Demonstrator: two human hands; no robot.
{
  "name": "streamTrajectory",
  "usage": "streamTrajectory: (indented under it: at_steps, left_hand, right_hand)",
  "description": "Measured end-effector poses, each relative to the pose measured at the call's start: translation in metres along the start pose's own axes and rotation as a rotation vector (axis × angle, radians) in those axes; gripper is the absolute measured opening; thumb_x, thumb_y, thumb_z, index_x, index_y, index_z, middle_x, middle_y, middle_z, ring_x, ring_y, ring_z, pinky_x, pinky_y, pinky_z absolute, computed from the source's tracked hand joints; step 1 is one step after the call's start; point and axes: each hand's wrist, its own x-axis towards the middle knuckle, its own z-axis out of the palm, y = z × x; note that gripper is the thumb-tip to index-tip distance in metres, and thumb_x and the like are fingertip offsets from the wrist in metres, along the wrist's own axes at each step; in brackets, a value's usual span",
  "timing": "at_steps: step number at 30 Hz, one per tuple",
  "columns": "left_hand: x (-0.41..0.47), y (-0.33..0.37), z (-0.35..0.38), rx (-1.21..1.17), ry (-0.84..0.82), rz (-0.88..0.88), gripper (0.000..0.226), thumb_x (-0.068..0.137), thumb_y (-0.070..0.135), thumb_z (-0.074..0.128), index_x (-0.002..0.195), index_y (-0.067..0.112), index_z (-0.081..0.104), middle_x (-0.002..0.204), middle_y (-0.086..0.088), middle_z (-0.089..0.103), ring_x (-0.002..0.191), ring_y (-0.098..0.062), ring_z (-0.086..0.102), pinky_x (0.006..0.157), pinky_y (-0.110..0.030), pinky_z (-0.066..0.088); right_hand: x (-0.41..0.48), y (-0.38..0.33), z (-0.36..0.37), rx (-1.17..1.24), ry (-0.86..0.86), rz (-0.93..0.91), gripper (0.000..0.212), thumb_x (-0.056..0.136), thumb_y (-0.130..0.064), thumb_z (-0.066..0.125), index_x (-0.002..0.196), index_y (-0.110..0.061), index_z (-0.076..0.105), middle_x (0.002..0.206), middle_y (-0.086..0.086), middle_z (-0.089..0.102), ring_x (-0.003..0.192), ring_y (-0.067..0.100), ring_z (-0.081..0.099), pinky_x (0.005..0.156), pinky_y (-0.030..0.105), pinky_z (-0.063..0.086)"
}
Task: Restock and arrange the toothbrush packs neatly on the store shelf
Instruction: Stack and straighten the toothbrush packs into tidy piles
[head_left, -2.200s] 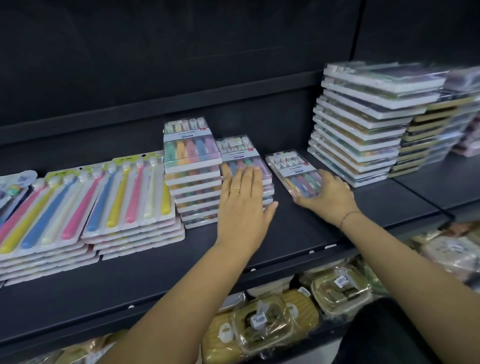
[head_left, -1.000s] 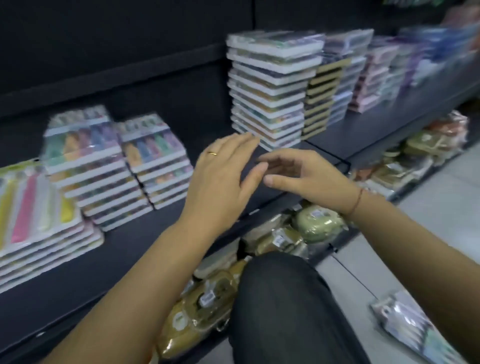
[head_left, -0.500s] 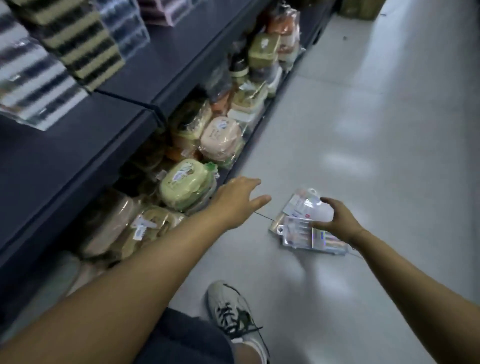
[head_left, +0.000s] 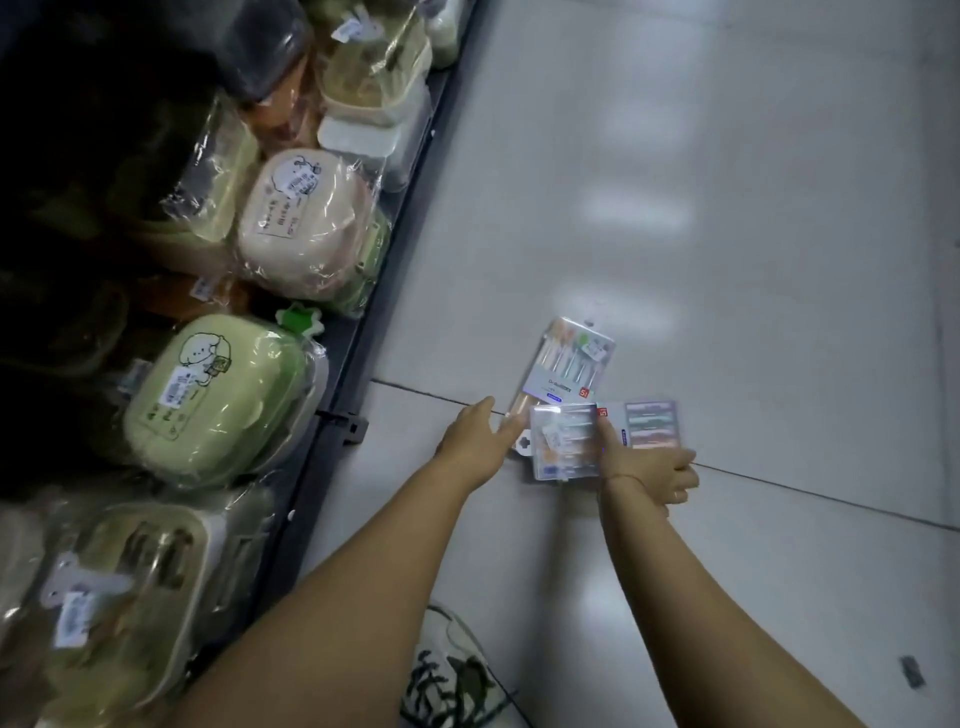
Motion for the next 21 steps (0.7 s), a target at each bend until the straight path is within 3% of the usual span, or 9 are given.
streamTrajectory:
  at_steps: [3, 5, 7, 9, 11, 14, 16, 18, 21]
  left_hand:
    - [0.016, 0.002, 0.012, -0.229, -0.07, -0.031, 0.07, 0.1, 0.049, 0.044, 0.155, 0.012, 0.02, 0.154, -0.003, 0.035, 0.127, -0.014, 0.043, 0.096, -0.021, 0.031]
    - [0.028, 0.002, 0.018, -0.363, -0.096, -0.069, 0.07, 0.099, 0.051, 0.045, 0.152, 0.009, 0.025, 0.143, -0.004, 0.045, 0.102, -0.009, 0.052, 0.081, -0.019, 0.039]
    - [0.039, 0.0, 0.02, -0.512, -0.131, -0.141, 0.075, 0.094, 0.06, 0.049, 0.145, 0.006, 0.037, 0.135, -0.005, 0.053, 0.101, -0.014, 0.061, 0.067, -0.021, 0.052]
    - [0.044, -0.004, 0.02, -0.622, -0.186, -0.215, 0.062, 0.094, 0.061, 0.047, 0.127, 0.01, 0.055, 0.117, -0.008, 0.065, 0.094, -0.02, 0.065, 0.081, -0.035, 0.058]
    - [0.043, -0.012, 0.02, -0.667, -0.236, -0.257, 0.041, 0.101, 0.052, 0.04, 0.105, 0.018, 0.062, 0.094, -0.002, 0.066, 0.085, -0.017, 0.062, 0.091, -0.037, 0.052]
    - [0.035, -0.028, 0.021, -0.632, -0.254, -0.311, 0.035, 0.103, 0.049, 0.034, 0.109, 0.022, 0.056, 0.089, 0.004, 0.06, 0.085, -0.012, 0.058, 0.091, -0.031, 0.042]
    - [0.028, -0.033, 0.02, -0.655, -0.237, -0.313, 0.034, 0.103, 0.048, 0.038, 0.109, 0.02, 0.056, 0.089, 0.002, 0.062, 0.081, -0.012, 0.059, 0.085, -0.03, 0.044]
    - [0.023, -0.031, 0.016, -0.702, -0.204, -0.27, 0.045, 0.094, 0.053, 0.054, 0.12, 0.017, 0.055, 0.101, -0.003, 0.069, 0.087, -0.017, 0.068, 0.086, -0.033, 0.052]
    - [0.019, -0.028, 0.002, -0.754, -0.173, -0.195, 0.089, 0.054, 0.064, 0.077, 0.127, 0.017, 0.055, 0.113, -0.005, 0.072, 0.099, -0.024, 0.071, 0.095, -0.047, 0.053]
  right_hand:
    - [0.001, 0.01, 0.008, 0.135, -0.064, 0.155, 0.101, 0.065, -0.049, 0.086, 0.139, -0.004, 0.033, 0.137, 0.018, 0.041, 0.123, 0.036, 0.046, 0.097, 0.043, 0.041]
    - [0.002, 0.014, 0.016, 0.328, -0.125, 0.156, 0.093, 0.067, -0.038, 0.088, 0.135, -0.004, 0.036, 0.129, 0.012, 0.052, 0.109, 0.03, 0.057, 0.092, 0.04, 0.048]
    - [0.004, 0.014, 0.021, 0.425, -0.179, 0.097, 0.089, 0.067, -0.029, 0.09, 0.135, -0.006, 0.037, 0.117, 0.005, 0.056, 0.095, 0.024, 0.058, 0.085, 0.035, 0.051]
    - [0.004, 0.014, 0.027, 0.436, -0.288, 0.024, 0.084, 0.063, -0.026, 0.091, 0.13, -0.008, 0.043, 0.116, 0.006, 0.061, 0.094, 0.024, 0.062, 0.083, 0.037, 0.054]
    - [0.004, 0.014, 0.031, 0.355, -0.424, -0.047, 0.079, 0.055, -0.03, 0.091, 0.121, -0.009, 0.054, 0.113, 0.01, 0.067, 0.094, 0.027, 0.068, 0.08, 0.041, 0.058]
    - [0.005, 0.016, 0.03, 0.224, -0.559, -0.169, 0.055, 0.067, -0.017, 0.088, 0.114, -0.002, 0.062, 0.108, 0.012, 0.071, 0.095, 0.026, 0.069, 0.081, 0.035, 0.057]
    - [0.001, 0.015, 0.024, 0.205, -0.656, -0.187, 0.046, 0.075, -0.012, 0.083, 0.114, 0.0, 0.062, 0.108, 0.013, 0.071, 0.094, 0.026, 0.07, 0.077, 0.033, 0.057]
    - [-0.012, 0.013, 0.015, 0.221, -0.753, -0.164, 0.036, 0.081, -0.013, 0.077, 0.112, -0.002, 0.062, 0.106, 0.011, 0.071, 0.087, 0.02, 0.07, 0.065, 0.026, 0.056]
    - [-0.035, 0.009, 0.002, 0.31, -0.857, -0.14, 0.025, 0.088, -0.014, 0.07, 0.11, -0.006, 0.062, 0.103, 0.008, 0.072, 0.08, 0.015, 0.071, 0.059, 0.023, 0.056]
